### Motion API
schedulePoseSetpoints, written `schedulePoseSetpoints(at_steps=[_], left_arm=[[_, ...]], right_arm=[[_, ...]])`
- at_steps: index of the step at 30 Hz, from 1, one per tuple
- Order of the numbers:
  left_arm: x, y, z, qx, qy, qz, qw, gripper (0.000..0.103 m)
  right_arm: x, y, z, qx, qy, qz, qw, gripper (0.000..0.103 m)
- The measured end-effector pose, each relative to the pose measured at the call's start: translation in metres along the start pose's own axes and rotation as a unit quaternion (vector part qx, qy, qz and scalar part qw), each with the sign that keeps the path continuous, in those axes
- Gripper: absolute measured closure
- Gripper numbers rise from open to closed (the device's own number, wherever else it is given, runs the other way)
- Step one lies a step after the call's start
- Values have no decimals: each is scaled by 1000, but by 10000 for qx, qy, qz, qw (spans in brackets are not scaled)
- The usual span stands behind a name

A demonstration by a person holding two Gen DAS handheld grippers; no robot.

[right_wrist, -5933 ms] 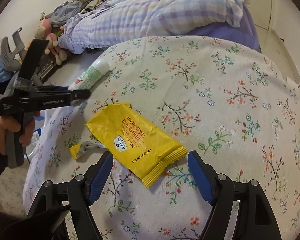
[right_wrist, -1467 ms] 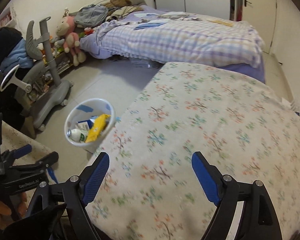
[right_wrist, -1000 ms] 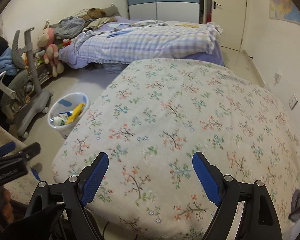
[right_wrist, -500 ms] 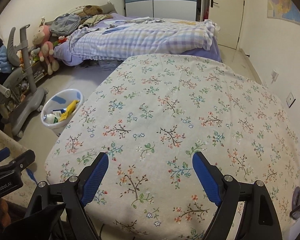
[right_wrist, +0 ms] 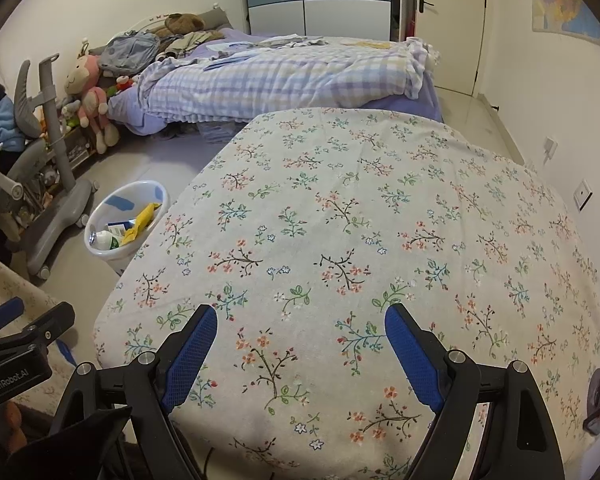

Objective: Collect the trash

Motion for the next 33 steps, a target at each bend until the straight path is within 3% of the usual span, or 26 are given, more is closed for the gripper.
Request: schedulePoseSetpoints(at_steps=[33], left_arm=[[0, 1, -4, 73, 4, -11, 10000, 1]], right_arm=[[-5, 0, -3, 103, -34, -70, 9999, 16]])
Point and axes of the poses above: each gripper's, at about its wrist camera, not at the fingertips, and x roughly the way its jaws point, z to its left, y to its underside, the point moved 2 cm from there along x, roughly the way its jaws point, and after that the axes turned 10 degrees about -x, right-handed, at the moved point
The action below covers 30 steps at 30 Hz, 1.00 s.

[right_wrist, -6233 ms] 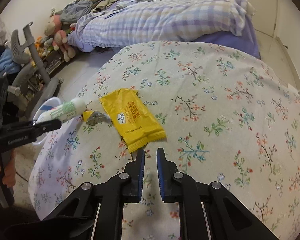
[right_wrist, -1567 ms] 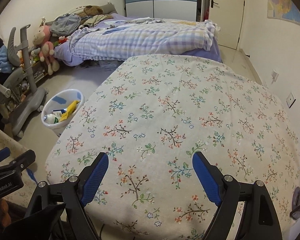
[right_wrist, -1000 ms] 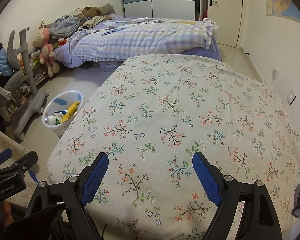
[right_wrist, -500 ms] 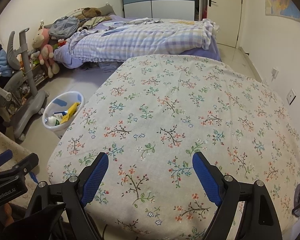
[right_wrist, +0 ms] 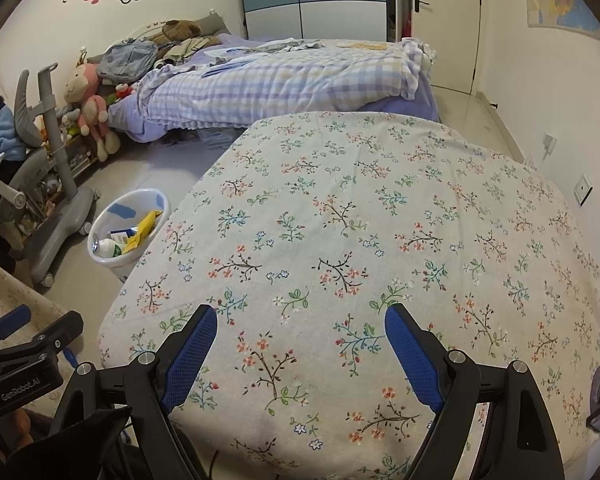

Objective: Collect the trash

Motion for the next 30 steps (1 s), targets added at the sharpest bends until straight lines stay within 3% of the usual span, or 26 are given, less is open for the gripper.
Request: schedulePoseSetpoints(at_steps=[30], left_arm=[[-1, -1, 1, -29, -6, -20, 10000, 1]], right_arm=[[-1, 0, 1, -6, -13, 2, 10000, 16]])
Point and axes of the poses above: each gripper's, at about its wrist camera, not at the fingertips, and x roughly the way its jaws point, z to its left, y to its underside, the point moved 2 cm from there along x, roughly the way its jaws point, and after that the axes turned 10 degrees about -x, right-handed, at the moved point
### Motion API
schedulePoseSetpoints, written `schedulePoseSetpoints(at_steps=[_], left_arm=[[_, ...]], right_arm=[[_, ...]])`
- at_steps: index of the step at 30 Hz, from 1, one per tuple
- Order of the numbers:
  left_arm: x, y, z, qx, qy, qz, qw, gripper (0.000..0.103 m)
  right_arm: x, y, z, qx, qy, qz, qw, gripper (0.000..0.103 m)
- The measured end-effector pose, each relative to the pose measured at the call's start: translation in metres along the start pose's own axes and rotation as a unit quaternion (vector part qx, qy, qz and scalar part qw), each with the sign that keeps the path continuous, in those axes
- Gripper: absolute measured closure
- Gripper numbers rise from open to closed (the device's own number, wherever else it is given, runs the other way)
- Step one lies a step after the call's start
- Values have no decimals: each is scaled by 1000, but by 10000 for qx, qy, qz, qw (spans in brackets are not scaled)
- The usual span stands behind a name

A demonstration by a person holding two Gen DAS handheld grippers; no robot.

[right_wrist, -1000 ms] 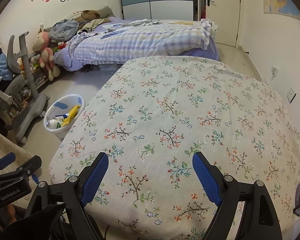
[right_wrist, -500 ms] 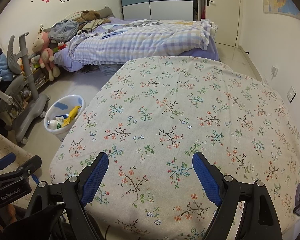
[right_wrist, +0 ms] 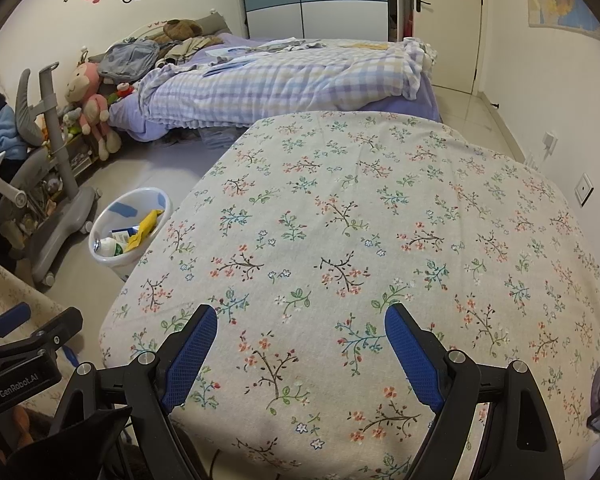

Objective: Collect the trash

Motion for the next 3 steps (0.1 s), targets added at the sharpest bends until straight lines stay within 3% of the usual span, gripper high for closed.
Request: schedulePoseSetpoints(at_steps=[3], left_arm=[[-1, -1, 0, -14, 13, -7, 10000, 1]], right_arm=[[0, 0, 0, 12, -4, -1, 10000, 16]])
Point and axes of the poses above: each gripper's, at about its wrist camera, not at the fingertips, and x roughly the way its jaws point, z to its left, y to its underside, the point moved 2 cm from there along x, roughly the way its jaws point, and after that the axes turned 10 degrees about -x, right-handed, at the moved point
